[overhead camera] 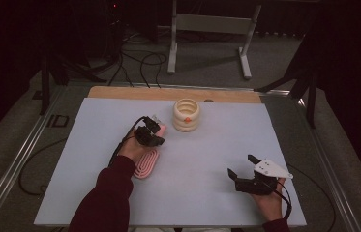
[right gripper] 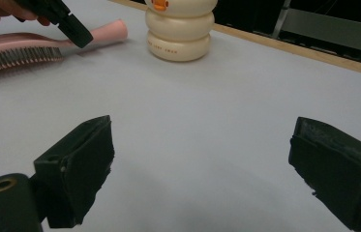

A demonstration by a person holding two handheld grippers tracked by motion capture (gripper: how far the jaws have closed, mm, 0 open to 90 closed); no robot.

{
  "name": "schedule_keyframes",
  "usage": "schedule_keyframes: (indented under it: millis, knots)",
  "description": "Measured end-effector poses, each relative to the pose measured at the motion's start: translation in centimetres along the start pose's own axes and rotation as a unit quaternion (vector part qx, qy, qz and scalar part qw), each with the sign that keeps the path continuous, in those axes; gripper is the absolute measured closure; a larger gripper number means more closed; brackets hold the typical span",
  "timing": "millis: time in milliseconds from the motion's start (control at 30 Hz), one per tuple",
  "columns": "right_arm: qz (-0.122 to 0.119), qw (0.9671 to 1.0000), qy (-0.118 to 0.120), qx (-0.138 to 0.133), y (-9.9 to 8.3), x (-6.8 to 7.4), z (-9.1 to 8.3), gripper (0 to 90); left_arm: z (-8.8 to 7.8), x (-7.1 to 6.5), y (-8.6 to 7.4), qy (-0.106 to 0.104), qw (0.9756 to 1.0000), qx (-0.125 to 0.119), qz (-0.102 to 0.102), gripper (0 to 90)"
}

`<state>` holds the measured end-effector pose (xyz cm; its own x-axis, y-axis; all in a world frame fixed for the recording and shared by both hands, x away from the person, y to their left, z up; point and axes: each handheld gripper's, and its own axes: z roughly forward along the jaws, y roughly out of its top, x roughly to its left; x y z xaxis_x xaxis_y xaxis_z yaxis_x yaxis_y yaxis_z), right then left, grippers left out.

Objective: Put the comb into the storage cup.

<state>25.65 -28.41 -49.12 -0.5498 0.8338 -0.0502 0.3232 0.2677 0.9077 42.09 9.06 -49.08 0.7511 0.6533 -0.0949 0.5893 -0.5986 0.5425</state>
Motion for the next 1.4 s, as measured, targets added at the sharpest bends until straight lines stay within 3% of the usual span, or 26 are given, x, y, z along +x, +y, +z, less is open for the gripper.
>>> schedule_keyframes:
  millis: [867,1333,1400]
  knots:
    - [0.0,1.0,0.003,0.0,0.0,0.1,0.0,8.4,-2.5,2.8,-3.5,0.032,0.9975,-0.021,-0.06,90.0]
    - [-0.001,1.0,0.003,0.0,0.0,0.1,0.1,8.4,-3.5,3.1,-5.0,0.042,0.9966,-0.021,-0.068,90.0]
    - [-0.001,1.0,0.002,0.002,0.0,0.1,0.1,8.4,-3.8,3.1,-5.9,0.043,0.9961,-0.02,-0.074,90.0]
